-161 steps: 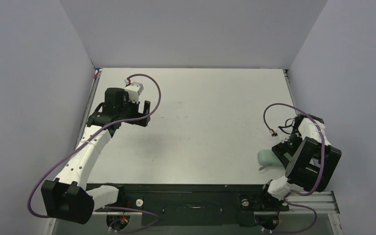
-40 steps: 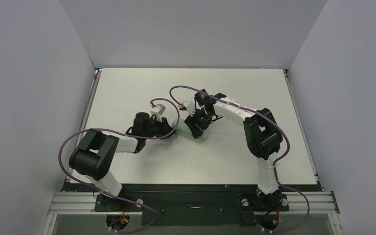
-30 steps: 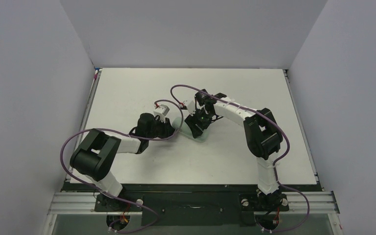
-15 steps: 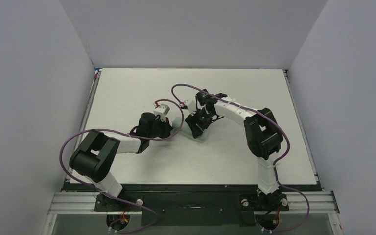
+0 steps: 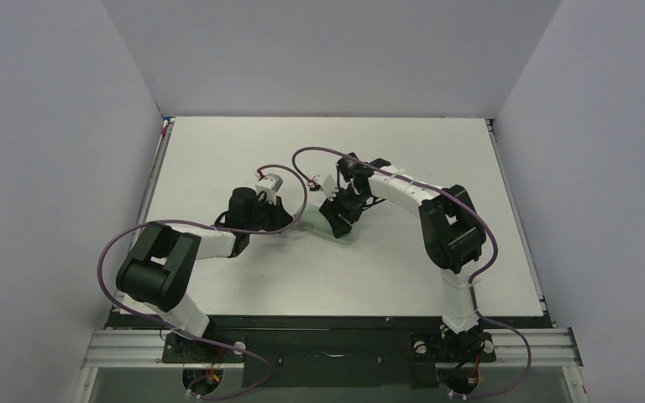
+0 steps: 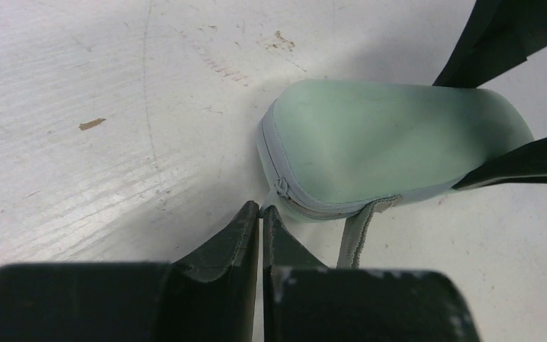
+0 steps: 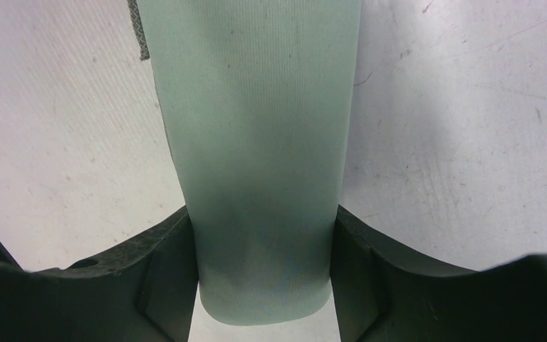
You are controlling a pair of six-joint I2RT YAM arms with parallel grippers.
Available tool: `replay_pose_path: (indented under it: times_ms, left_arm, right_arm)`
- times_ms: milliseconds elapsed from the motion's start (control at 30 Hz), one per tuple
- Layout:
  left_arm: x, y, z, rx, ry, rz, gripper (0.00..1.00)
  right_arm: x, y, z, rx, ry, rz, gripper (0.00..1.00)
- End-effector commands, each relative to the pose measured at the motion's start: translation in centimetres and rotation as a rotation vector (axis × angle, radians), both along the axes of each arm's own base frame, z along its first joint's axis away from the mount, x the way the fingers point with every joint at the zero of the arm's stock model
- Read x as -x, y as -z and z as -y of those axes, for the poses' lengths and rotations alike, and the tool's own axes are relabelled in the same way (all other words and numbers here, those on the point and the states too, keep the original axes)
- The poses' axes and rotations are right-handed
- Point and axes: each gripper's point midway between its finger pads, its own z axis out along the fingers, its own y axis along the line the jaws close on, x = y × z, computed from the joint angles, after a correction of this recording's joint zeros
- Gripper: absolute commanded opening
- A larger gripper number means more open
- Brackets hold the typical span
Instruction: Open the umbrella
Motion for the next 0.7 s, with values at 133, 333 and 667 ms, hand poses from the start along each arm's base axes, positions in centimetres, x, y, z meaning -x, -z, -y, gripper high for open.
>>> replay_pose_path:
  times_ms: [133, 333, 667]
  left_arm:
    - [-0.6, -3.3, 1.4, 0.072, 0.112, 0.100, 0.00]
    - [2.0, -2.6, 2.2, 0.090, 0.180, 0.052, 0.00]
    - [5.6, -1.6, 4.0, 0.083, 0.236, 0.036, 0.00]
  right_arm:
    - [0.3, 1.0, 3.0, 0.156, -0.231, 0.019, 0.29]
    - [-2.2, -0.5, 3.8, 0.194, -0.370, 0.200, 0.62]
    - [-4.7, -8.2, 6.8, -0.011, 0.075, 0.220, 0.89]
